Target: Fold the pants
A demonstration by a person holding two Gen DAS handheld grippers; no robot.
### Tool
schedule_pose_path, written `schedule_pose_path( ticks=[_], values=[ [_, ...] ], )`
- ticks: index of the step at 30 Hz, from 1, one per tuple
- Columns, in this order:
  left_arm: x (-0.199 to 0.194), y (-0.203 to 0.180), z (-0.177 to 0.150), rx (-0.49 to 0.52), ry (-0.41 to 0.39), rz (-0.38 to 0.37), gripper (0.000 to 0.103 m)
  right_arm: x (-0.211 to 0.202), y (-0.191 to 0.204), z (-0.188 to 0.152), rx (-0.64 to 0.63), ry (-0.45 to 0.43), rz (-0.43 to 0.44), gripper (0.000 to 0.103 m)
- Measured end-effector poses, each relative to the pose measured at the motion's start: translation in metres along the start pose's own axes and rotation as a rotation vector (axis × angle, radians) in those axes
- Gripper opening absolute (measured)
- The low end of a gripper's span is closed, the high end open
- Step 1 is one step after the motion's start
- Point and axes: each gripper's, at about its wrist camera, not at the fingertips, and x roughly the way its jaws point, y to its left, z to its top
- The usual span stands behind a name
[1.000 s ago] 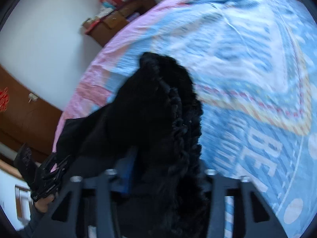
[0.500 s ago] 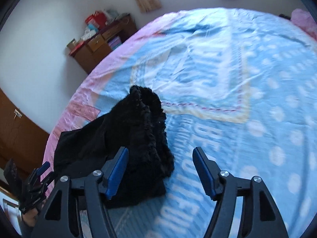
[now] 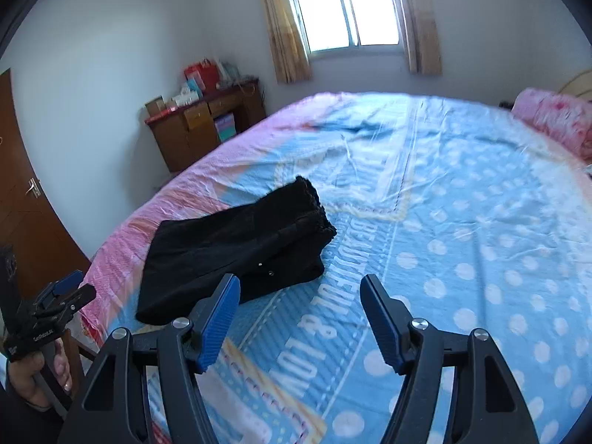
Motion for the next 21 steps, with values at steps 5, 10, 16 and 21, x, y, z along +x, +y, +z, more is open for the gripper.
schedule_pose_path(
  ticks=[5, 10, 16, 21],
  values=[
    [-0.014, -0.014, 0.001, 0.013, -0.029, -0.032, 0.094, -0.031, 0.017, -0.018, -0.032, -0.053, -0.026, 0.069],
    [-0.02, -0.025, 0.001, 0.033, -0.044, -0.058, 0.094, -0.048, 0.025, -0.029, -0.018, -0.068, -0.029, 0.07],
    [-0.023, -0.031, -0.001, 0.038, -0.044, -0.075, 0.094, -0.06, 0.035, -0.035, -0.029, -0.086, -0.035, 0.07],
    [-0.026, -0.032, -0.001, 0.041, -0.055, -0.071, 0.096, -0.066, 0.041, -0.036, -0.035, -0.098, -0.03, 0.07]
  ],
)
